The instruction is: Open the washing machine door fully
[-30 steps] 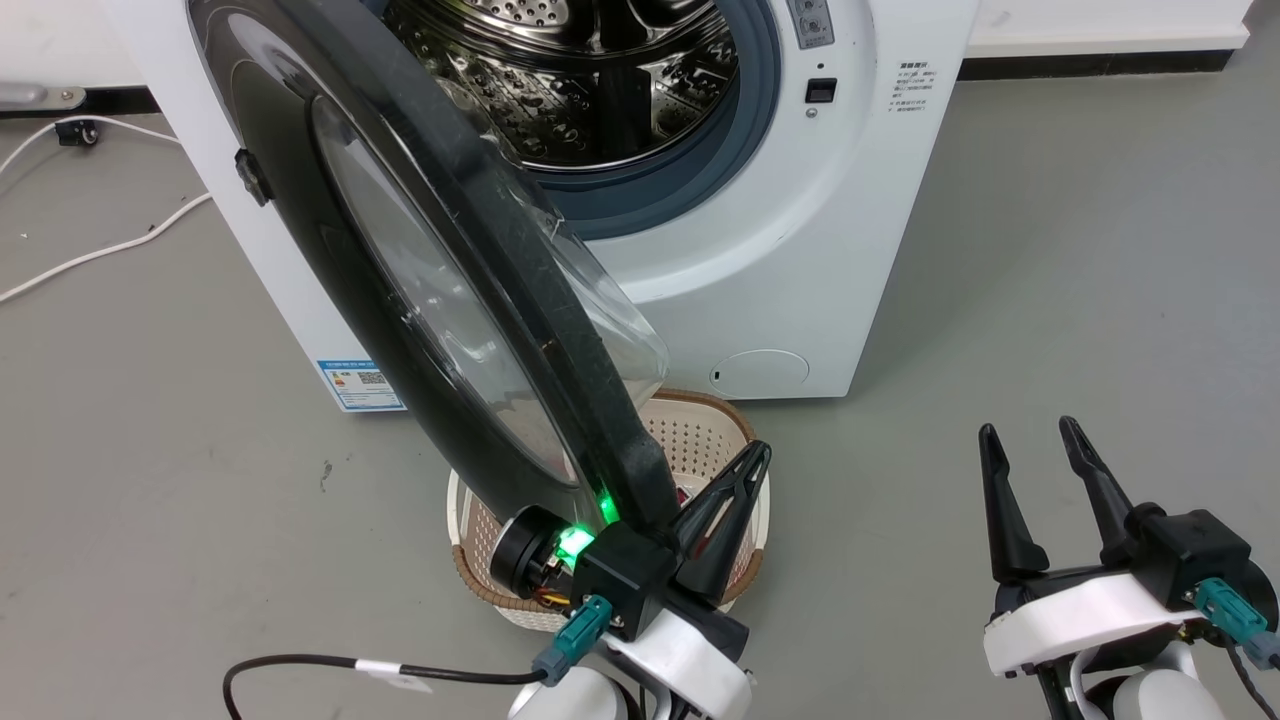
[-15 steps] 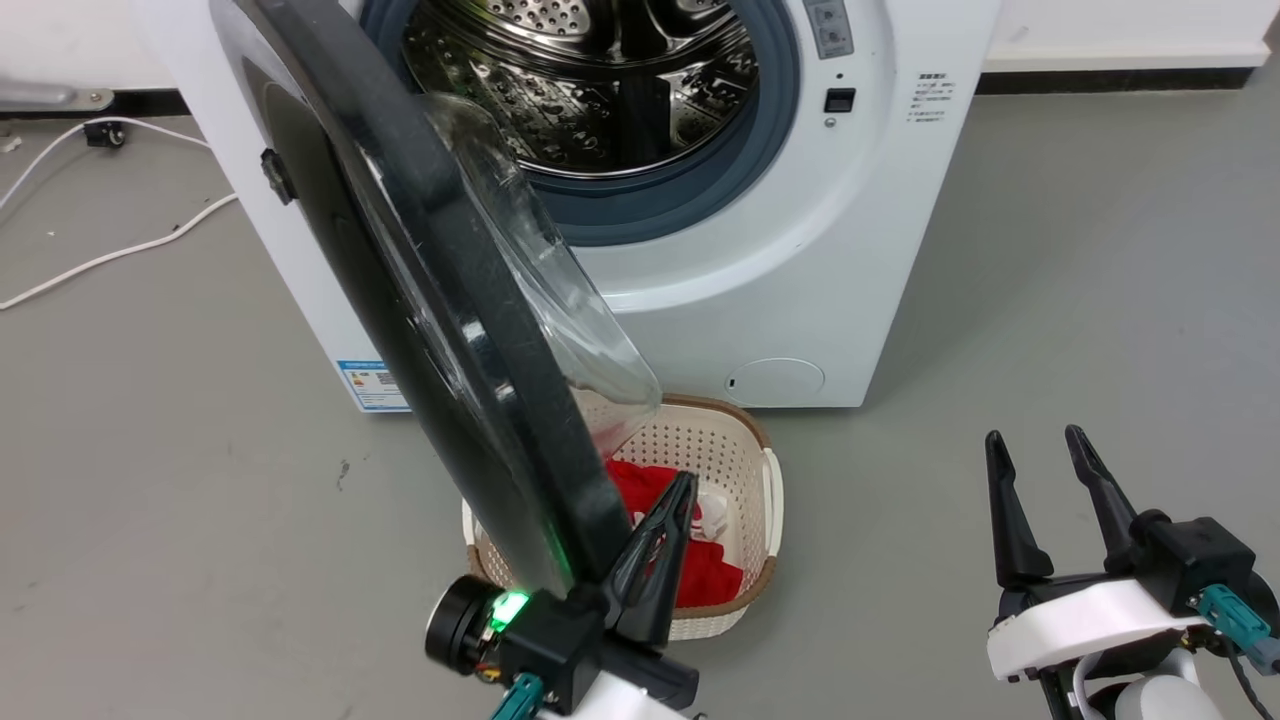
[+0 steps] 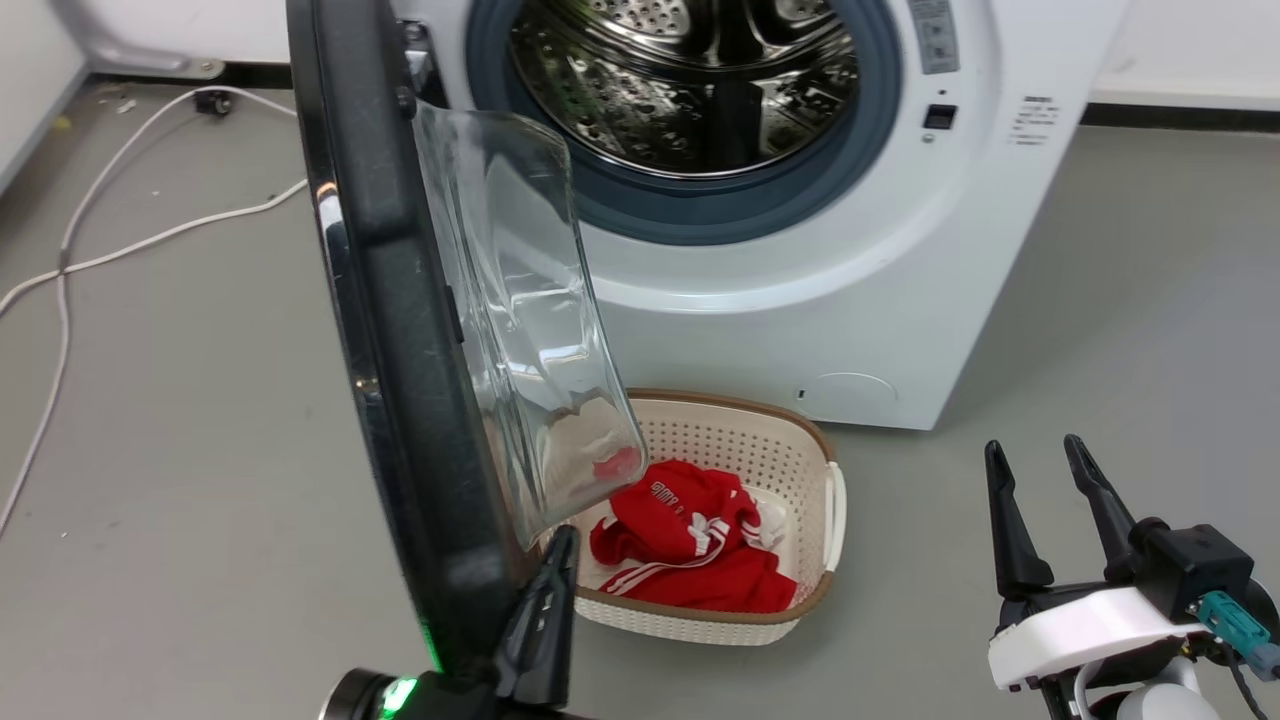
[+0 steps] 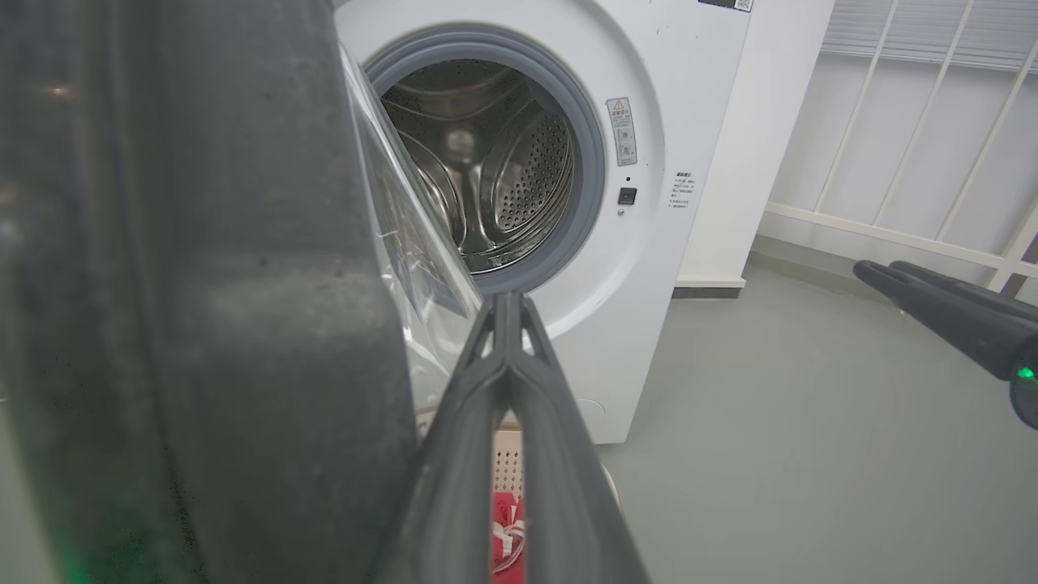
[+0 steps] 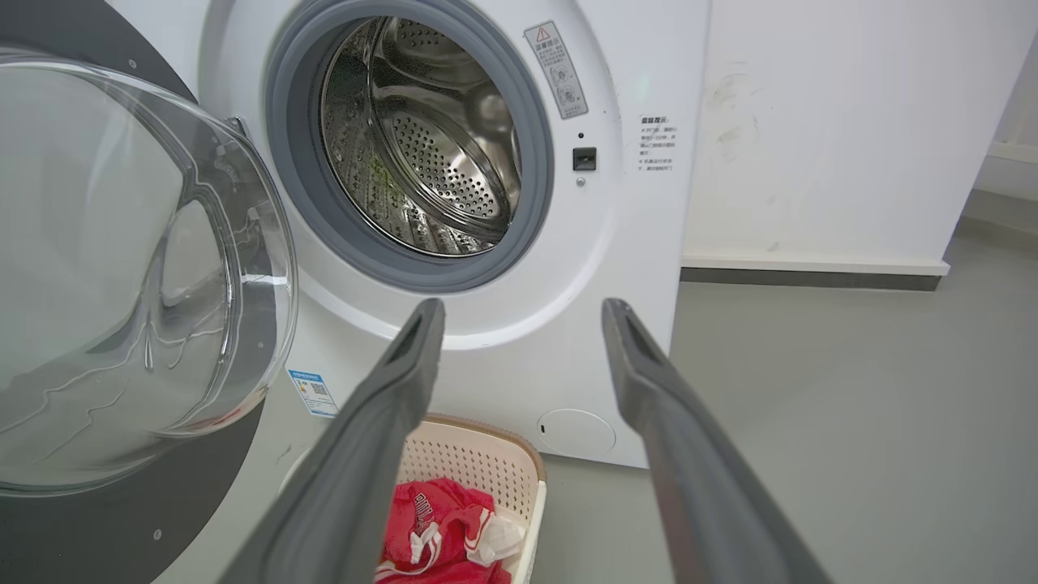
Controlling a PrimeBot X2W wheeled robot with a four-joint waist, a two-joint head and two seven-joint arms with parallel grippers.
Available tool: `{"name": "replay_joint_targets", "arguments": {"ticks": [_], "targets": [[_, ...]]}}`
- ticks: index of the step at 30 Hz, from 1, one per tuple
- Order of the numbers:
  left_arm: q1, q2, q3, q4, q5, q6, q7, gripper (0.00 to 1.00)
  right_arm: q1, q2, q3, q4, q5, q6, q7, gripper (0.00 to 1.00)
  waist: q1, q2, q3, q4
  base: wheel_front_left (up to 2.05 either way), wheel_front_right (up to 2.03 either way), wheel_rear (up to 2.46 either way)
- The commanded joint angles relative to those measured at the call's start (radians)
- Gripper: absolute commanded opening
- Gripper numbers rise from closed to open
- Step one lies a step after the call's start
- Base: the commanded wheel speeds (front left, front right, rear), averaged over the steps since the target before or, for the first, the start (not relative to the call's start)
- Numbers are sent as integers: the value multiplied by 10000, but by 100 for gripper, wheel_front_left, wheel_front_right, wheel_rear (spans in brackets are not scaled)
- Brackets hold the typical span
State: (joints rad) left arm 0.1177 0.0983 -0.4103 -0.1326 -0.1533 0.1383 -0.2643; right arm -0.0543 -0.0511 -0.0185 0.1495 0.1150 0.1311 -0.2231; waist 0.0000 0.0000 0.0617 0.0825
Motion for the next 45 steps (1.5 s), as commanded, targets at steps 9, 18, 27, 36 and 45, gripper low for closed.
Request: {"name": "replay_joint_targets", "arguments": {"ticks": [9, 18, 27, 36, 45], "targets": [[814, 358, 1227, -534, -43, 593, -11, 0, 156, 18, -112, -136, -32, -5, 58, 100, 0, 0, 83, 1070, 0, 0, 0], [1015, 868, 2907, -479, -112, 860, -11, 0, 36, 17, -122, -294, -77, -7, 117, 100, 0, 0, 266, 1467, 0, 0, 0], [84, 1713, 5052, 230, -607, 710, -12, 0, -295, 15, -137, -569, -197, -7, 362, 100, 0, 0, 831, 1166, 0, 0, 0], [-1024, 2307, 6934, 1795, -1164, 45, -12, 0, -469, 17, -208, -882, -306, -5, 446, 100, 0, 0, 1286, 822, 0, 0, 0], [-2119, 2891, 8096, 3571, -1188, -730, -10, 0, -611, 17, -230, -865, -265, -5, 408, 100, 0, 0, 1460, 703, 0, 0, 0]]}}
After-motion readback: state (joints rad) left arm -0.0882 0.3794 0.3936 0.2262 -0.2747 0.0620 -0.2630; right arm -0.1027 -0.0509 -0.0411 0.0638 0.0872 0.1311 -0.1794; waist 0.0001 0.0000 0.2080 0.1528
